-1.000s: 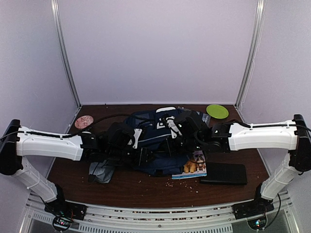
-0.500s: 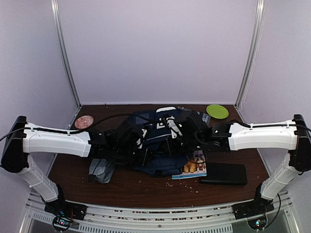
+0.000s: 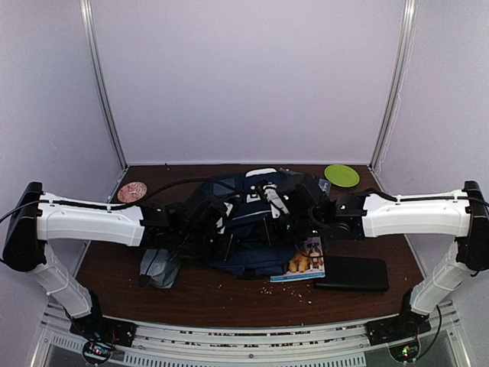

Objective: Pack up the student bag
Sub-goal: Unzip the student bag at the center of the board.

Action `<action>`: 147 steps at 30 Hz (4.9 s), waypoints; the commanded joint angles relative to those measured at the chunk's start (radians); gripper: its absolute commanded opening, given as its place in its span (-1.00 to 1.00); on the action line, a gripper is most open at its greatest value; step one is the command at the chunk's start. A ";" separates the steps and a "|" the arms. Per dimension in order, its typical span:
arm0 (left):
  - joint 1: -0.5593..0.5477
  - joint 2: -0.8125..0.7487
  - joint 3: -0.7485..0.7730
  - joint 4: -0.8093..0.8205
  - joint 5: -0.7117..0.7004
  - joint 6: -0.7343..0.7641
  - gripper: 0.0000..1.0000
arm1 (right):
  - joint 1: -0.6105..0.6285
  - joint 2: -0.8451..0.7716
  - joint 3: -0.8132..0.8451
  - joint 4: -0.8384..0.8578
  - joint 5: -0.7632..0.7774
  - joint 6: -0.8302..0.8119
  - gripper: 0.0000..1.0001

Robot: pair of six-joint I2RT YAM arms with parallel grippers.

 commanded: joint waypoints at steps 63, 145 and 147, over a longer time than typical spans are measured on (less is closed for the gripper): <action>0.111 0.063 0.086 0.306 0.425 -0.101 -1.00 | 0.036 -0.381 -0.348 -0.059 0.231 -0.147 -0.12; 0.166 -0.116 -0.077 0.091 0.495 0.096 -1.00 | 0.328 -0.229 -0.446 0.020 0.360 -0.363 -1.00; 0.164 -0.098 -0.071 0.062 0.450 0.126 -1.00 | 0.328 -0.240 -0.450 0.016 0.357 -0.353 -1.00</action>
